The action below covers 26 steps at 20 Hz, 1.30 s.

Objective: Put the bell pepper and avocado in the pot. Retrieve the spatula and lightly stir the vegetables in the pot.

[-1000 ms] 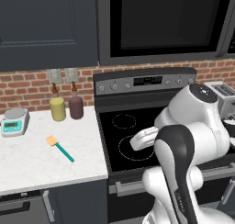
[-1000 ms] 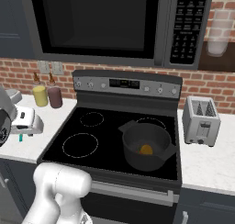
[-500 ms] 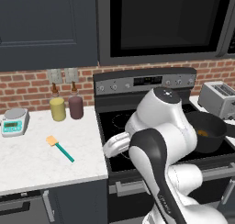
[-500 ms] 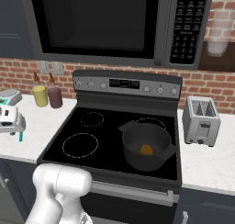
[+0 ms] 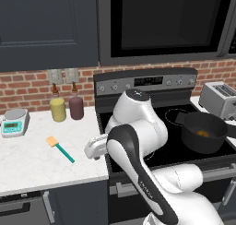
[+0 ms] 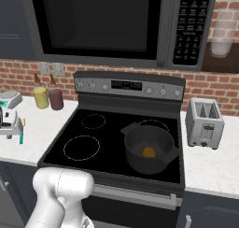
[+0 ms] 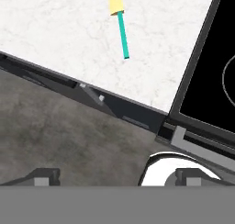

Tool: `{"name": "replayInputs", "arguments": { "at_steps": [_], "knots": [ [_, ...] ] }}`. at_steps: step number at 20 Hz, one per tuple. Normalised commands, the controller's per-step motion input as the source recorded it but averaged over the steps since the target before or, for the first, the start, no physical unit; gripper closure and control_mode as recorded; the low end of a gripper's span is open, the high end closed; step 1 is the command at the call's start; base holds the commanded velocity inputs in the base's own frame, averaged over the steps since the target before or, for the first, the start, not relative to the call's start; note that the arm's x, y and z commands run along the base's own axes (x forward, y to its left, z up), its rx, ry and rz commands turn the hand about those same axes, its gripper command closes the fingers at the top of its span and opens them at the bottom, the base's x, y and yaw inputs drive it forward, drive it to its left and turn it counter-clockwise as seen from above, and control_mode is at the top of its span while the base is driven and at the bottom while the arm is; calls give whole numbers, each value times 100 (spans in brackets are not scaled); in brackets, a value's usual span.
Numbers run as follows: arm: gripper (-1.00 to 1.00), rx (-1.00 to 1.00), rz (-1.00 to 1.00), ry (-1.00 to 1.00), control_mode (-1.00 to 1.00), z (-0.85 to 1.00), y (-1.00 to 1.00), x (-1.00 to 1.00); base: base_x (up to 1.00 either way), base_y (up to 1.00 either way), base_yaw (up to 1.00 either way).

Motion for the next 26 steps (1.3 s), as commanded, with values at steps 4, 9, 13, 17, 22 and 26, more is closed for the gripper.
{"name": "replayInputs", "arguments": {
  "at_steps": [4, 9, 13, 17, 22, 26],
  "knots": [
    [-100, -1, 0, 6, -100, -36, 25, 25, 0, 0, 0],
    [-100, -10, 0, 0, -100, -41, 21, 21, 0, 0, 0],
    [-100, -6, 0, 0, -100, -23, 4, 29, 0, 0, 0],
    [-100, 0, 0, 0, -100, -16, 2, 42, 0, 0, 0],
    [-100, 0, 0, 0, -100, -29, 32, 28, 0, 0, 0],
    [-100, 0, 0, 0, -100, -31, 37, 37, 0, 0, 0]
  ]
}}
